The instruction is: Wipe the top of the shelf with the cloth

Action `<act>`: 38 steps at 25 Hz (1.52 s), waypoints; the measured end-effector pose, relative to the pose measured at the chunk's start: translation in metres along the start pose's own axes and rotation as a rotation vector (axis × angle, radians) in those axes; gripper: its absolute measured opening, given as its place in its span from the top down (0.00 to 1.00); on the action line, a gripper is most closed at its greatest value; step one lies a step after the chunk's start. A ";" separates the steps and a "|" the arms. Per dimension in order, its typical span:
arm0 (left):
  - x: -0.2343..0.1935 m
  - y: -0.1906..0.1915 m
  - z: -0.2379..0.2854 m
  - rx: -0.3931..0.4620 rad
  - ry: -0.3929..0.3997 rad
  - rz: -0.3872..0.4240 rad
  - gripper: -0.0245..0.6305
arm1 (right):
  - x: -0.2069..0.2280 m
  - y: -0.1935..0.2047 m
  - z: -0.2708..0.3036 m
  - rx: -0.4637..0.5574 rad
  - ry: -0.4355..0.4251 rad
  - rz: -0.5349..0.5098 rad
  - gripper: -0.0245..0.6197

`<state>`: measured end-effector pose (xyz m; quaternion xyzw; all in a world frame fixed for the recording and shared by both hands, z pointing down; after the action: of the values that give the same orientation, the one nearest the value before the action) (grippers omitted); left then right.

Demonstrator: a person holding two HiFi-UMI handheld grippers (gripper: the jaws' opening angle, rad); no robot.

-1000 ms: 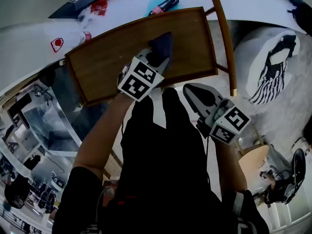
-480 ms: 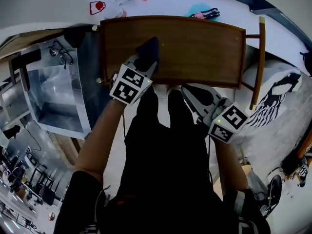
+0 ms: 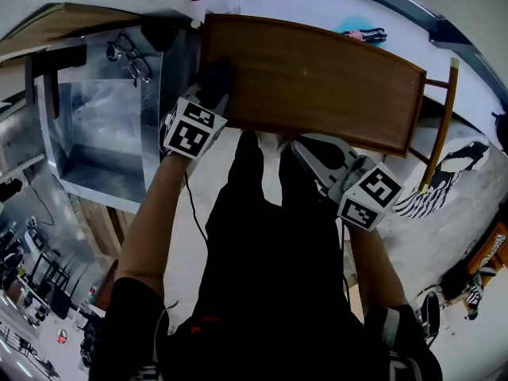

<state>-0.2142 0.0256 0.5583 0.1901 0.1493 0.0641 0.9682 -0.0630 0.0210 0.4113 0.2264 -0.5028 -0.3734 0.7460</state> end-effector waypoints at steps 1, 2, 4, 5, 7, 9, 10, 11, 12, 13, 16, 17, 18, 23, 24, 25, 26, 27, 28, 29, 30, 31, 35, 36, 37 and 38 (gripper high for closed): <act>-0.005 0.004 -0.001 -0.010 -0.009 -0.005 0.89 | -0.001 -0.001 0.004 -0.002 -0.002 -0.001 0.95; -0.009 0.007 -0.002 -0.019 -0.014 -0.006 0.89 | -0.002 -0.001 0.007 -0.004 -0.004 -0.001 0.95; -0.010 0.011 -0.001 -0.036 -0.017 0.003 0.89 | -0.003 -0.001 0.012 -0.007 -0.006 0.000 0.95; -0.008 0.012 0.000 -0.045 -0.016 0.009 0.89 | -0.004 -0.001 0.014 -0.008 -0.007 0.001 0.95; -0.007 0.015 0.003 -0.062 -0.016 0.010 0.89 | -0.006 0.000 0.017 -0.010 -0.011 0.002 0.95; -0.005 0.018 0.005 -0.075 -0.015 0.003 0.89 | -0.006 0.000 0.018 -0.010 -0.013 0.003 0.95; -0.004 0.019 0.007 -0.082 -0.014 0.001 0.89 | -0.006 0.001 0.018 -0.010 -0.013 0.004 0.95; -0.003 0.021 0.008 -0.089 -0.012 -0.001 0.89 | -0.006 0.002 0.017 -0.010 -0.011 0.005 0.95; -0.002 0.023 0.010 -0.095 -0.011 -0.003 0.89 | -0.005 0.003 0.015 -0.010 -0.009 0.008 0.95; 0.000 0.025 0.012 -0.101 -0.008 -0.005 0.89 | -0.004 0.004 0.013 -0.009 -0.006 0.010 0.95; 0.008 0.029 0.021 -0.121 0.001 -0.003 0.89 | 0.000 0.007 0.005 -0.003 0.003 0.016 0.95; 0.011 0.030 0.024 -0.127 0.004 -0.001 0.89 | 0.002 0.008 0.002 -0.001 0.008 0.018 0.95; 0.015 0.031 0.027 -0.133 0.008 0.003 0.89 | 0.004 0.010 -0.002 0.002 0.012 0.021 0.95; 0.038 0.032 0.043 -0.155 0.028 0.025 0.89 | 0.013 0.019 -0.023 0.018 0.036 0.036 0.95; 0.042 0.031 0.045 -0.158 0.031 0.031 0.89 | 0.014 0.020 -0.028 0.022 0.041 0.039 0.95; 0.046 0.030 0.048 -0.162 0.034 0.036 0.89 | 0.016 0.022 -0.032 0.026 0.046 0.042 0.95; 0.050 0.029 0.050 -0.165 0.037 0.041 0.89 | 0.018 0.022 -0.036 0.031 0.050 0.046 0.95; 0.055 0.027 0.053 -0.167 0.039 0.047 0.89 | 0.020 0.023 -0.041 0.035 0.054 0.049 0.95; 0.059 0.025 0.056 -0.170 0.042 0.053 0.89 | 0.021 0.025 -0.045 0.039 0.059 0.052 0.95; 0.063 0.024 0.059 -0.172 0.045 0.060 0.89 | 0.023 0.026 -0.050 0.043 0.064 0.055 0.95; 0.068 0.022 0.062 -0.175 0.049 0.067 0.89 | 0.025 0.027 -0.055 0.047 0.069 0.058 0.95; 0.073 0.021 0.065 -0.178 0.054 0.076 0.89 | 0.026 0.028 -0.059 0.052 0.074 0.061 0.95; 0.096 0.014 0.077 -0.186 0.074 0.105 0.89 | 0.034 0.033 -0.078 0.072 0.096 0.071 0.95; 0.102 0.012 0.080 -0.188 0.079 0.110 0.89 | 0.036 0.034 -0.084 0.076 0.101 0.073 0.95; 0.107 0.010 0.083 -0.190 0.085 0.116 0.89 | 0.038 0.035 -0.089 0.080 0.107 0.076 0.95; 0.113 0.008 0.085 -0.193 0.090 0.122 0.89 | 0.041 0.036 -0.094 0.085 0.113 0.079 0.95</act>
<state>-0.0807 0.0235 0.6069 0.1018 0.1740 0.1455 0.9686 0.0441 0.0078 0.4239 0.2586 -0.4838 -0.3086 0.7771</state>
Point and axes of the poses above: the fingertips, and each gripper's own axes: z forward along the fingers, x to its right, y out of its underside, the point moved 1 cm from there along -z, backward along the fingers, and after that the axes turned 10 degrees about -z, right-handed, at the moved point
